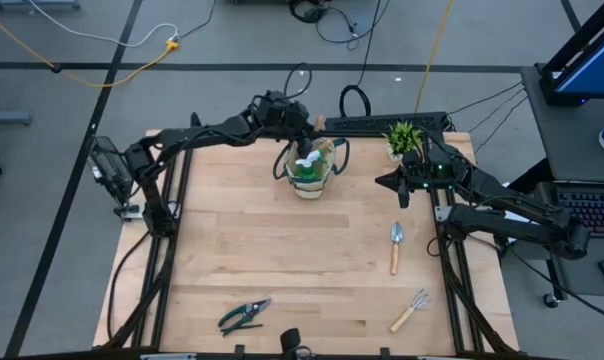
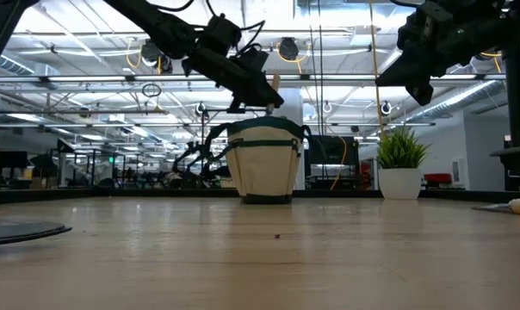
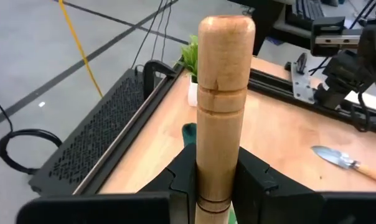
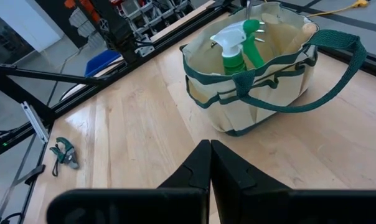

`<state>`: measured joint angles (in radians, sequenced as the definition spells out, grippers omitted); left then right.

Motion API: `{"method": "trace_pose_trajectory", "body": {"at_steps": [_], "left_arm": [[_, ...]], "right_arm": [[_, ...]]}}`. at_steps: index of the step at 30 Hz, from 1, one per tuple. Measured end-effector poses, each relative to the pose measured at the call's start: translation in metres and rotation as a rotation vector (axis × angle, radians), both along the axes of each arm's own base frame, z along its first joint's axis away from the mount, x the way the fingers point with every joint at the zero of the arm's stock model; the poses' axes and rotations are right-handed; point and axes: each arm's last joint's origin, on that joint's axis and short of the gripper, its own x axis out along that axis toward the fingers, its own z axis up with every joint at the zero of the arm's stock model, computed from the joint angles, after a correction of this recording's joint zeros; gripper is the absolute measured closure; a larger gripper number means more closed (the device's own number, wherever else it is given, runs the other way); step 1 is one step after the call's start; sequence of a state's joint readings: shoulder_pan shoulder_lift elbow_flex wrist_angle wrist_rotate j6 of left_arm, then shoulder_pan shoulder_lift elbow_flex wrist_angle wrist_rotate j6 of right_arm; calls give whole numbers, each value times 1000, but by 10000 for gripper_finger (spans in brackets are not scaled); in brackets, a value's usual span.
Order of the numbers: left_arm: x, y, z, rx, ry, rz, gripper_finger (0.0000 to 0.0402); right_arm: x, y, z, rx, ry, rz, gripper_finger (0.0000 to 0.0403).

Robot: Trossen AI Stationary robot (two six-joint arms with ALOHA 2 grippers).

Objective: Pick & Place Garden tools in Gardening bag
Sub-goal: Put the top brown hand rake into the gardening bag

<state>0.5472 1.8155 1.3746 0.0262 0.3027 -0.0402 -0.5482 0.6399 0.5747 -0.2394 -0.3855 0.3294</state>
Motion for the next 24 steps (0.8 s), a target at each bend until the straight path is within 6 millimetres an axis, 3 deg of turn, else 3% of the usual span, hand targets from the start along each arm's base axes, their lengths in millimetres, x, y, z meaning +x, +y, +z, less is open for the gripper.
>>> {"method": "trace_pose_trajectory", "body": {"at_steps": [13,24], "left_arm": [[-10,-7,-40,-35,57,43,337],[-15,-10,-53,-36,94,67,337]], "right_arm": [[0,0,0,0,2,0,403],[0,0,0,4,2,-1,403]]}}
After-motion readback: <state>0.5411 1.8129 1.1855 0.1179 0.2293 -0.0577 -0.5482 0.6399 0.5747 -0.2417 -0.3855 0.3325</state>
